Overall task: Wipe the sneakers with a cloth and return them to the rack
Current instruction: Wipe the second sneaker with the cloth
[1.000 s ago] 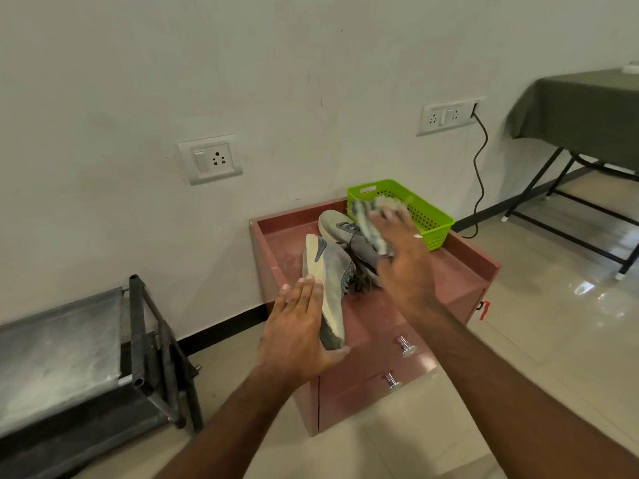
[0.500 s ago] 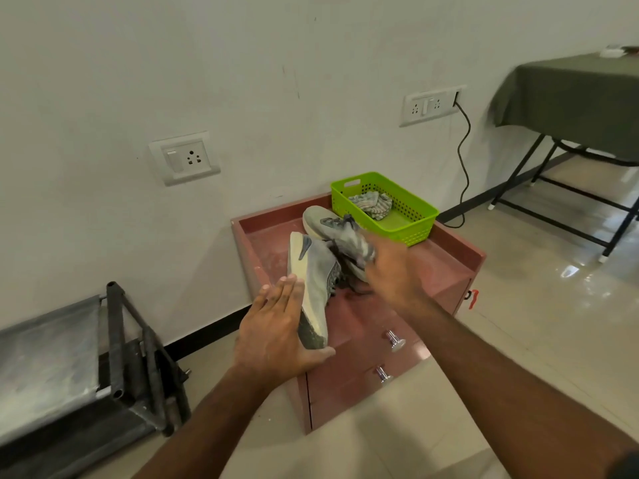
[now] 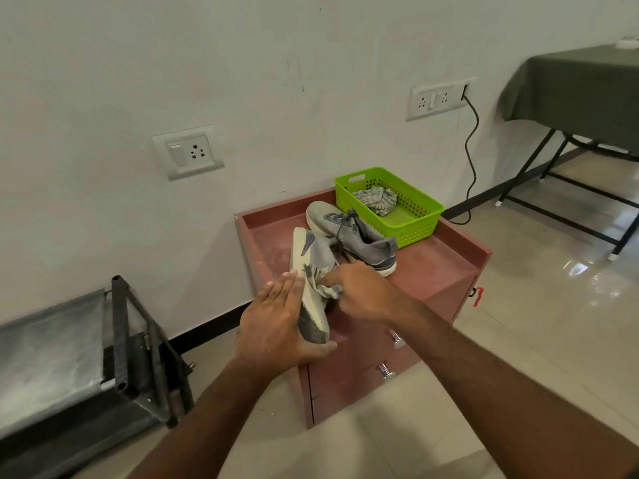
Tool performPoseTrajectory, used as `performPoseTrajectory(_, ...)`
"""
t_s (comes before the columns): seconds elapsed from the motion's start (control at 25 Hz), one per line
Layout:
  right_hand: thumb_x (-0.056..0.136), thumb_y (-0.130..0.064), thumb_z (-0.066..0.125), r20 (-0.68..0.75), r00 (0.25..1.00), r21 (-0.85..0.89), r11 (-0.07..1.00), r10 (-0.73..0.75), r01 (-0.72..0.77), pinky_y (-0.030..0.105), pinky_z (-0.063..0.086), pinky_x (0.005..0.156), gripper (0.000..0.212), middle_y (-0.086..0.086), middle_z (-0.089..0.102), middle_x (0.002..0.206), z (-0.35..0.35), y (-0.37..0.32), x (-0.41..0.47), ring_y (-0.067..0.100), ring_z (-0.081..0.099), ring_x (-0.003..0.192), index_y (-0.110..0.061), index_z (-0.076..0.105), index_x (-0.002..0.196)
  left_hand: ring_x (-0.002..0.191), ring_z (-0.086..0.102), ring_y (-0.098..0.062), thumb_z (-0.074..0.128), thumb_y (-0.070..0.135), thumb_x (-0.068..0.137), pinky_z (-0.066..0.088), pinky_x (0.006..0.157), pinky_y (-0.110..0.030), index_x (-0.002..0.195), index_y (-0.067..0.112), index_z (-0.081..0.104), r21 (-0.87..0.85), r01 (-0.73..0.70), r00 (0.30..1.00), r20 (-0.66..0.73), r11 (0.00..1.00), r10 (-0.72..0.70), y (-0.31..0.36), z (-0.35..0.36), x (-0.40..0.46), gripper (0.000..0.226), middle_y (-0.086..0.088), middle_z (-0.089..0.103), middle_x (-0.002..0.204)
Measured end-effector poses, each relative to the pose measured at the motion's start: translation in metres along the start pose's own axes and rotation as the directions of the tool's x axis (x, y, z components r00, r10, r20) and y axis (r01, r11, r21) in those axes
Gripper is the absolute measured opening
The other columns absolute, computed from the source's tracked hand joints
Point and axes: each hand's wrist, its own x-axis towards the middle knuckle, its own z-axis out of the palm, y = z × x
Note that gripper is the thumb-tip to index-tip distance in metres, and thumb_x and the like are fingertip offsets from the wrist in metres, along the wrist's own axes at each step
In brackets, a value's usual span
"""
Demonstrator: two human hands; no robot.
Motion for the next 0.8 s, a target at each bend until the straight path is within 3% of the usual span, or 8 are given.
performPoseTrajectory(0.12,0.073,0.013,0.053,-0.082,0.969,0.511,0.845,0.233,-0.159,0.034,0.055,0.079,0.047,0.004,0.077,0.097,-0.016,0.037,-0.008,0.014,0.07,0.088,-0.017,0.079,0.098,0.133,0.055,-0.027,0.053,0.087,0.056,0.043,0.111,-0.045,0.141,0.0,0.052,0.003,0.002,1.0,0.003,1.0,-0.002,0.002,-0.001,-0.001,0.122,-0.016,0.056,0.144)
performPoseTrajectory(0.2,0.076,0.013,0.054,-0.365,0.834,0.492,0.846,0.413,-0.204,0.032,0.055,0.083,0.05,0.007,0.075,0.109,-0.017,0.05,0.001,0.018,0.068,0.095,-0.015,0.074,0.113,0.136,0.052,-0.025,0.053,0.087,0.057,0.037,0.115,-0.042,0.143,0.001,0.049,0.001,0.009,1.0,0.012,1.0,-0.009,0.002,-0.001,-0.001,0.122,-0.015,0.053,0.147)
performPoseTrajectory(0.28,0.079,0.013,0.052,-0.544,0.751,0.37,0.91,0.375,-0.187,0.027,0.045,0.102,0.059,0.008,0.063,0.133,-0.006,0.045,0.014,0.019,0.057,0.125,-0.011,0.062,0.132,0.138,0.05,-0.025,0.054,0.087,0.057,0.033,0.116,-0.04,0.145,0.002,0.047,-0.014,0.013,1.0,0.009,1.0,-0.013,0.003,0.0,-0.003,0.122,-0.015,0.051,0.149)
performPoseTrajectory(0.4,0.084,0.01,0.047,-0.381,0.882,0.326,0.933,0.276,-0.151,0.027,0.03,0.116,0.059,0.009,0.053,0.145,0.016,0.037,0.039,0.023,0.043,0.139,-0.011,0.055,0.139,0.136,0.051,-0.025,0.056,0.085,0.056,0.035,0.115,-0.04,0.144,0.002,0.049,-0.029,0.014,1.0,0.021,0.999,-0.014,0.004,0.0,-0.002,0.121,-0.015,0.052,0.148)
performPoseTrajectory(0.52,0.082,-0.004,0.05,-0.097,0.976,0.391,0.909,0.196,-0.144,0.037,0.048,0.103,0.05,0.004,0.068,0.128,0.027,0.029,0.033,0.02,0.06,0.123,-0.018,0.067,0.126,0.134,0.054,-0.025,0.056,0.086,0.055,0.036,0.113,-0.038,0.143,0.002,0.05,-0.043,0.019,1.0,0.01,0.999,-0.018,0.0,0.0,-0.001,0.122,-0.016,0.053,0.147)
performPoseTrajectory(0.6,0.073,-0.005,0.053,0.008,0.982,0.589,0.792,0.19,-0.158,0.027,0.056,0.08,0.04,-0.003,0.076,0.101,0.016,0.023,0.017,0.009,0.069,0.097,-0.014,0.077,0.102,0.134,0.054,-0.025,0.055,0.086,0.054,0.035,0.113,-0.037,0.144,0.002,0.049,-0.059,0.023,1.0,-0.004,0.998,-0.023,-0.001,0.001,-0.001,0.123,-0.015,0.052,0.148)
performPoseTrajectory(0.68,0.073,-0.001,0.058,0.071,0.973,0.684,0.699,0.222,-0.209,0.022,0.053,0.064,0.024,-0.001,0.074,0.079,0.0,0.027,0.01,0.007,0.069,0.075,-0.001,0.075,0.09,0.137,0.051,-0.024,0.054,0.087,0.055,0.031,0.115,-0.036,0.146,0.004,0.047,-0.059,0.02,1.0,-0.004,0.998,-0.02,-0.001,0.001,-0.001,0.124,-0.014,0.05,0.15)
performPoseTrajectory(0.8,0.077,0.011,0.048,-0.136,0.856,0.807,0.557,0.499,-0.197,0.047,0.06,0.078,0.039,0.014,0.076,0.092,-0.011,0.036,0.017,0.031,0.073,0.086,-0.007,0.075,0.099,0.141,0.045,-0.021,0.053,0.087,0.056,0.024,0.118,-0.034,0.149,0.005,0.042,-0.05,0.01,1.0,-0.027,0.999,-0.011,0.002,0.001,0.0,0.125,-0.012,0.046,0.153)
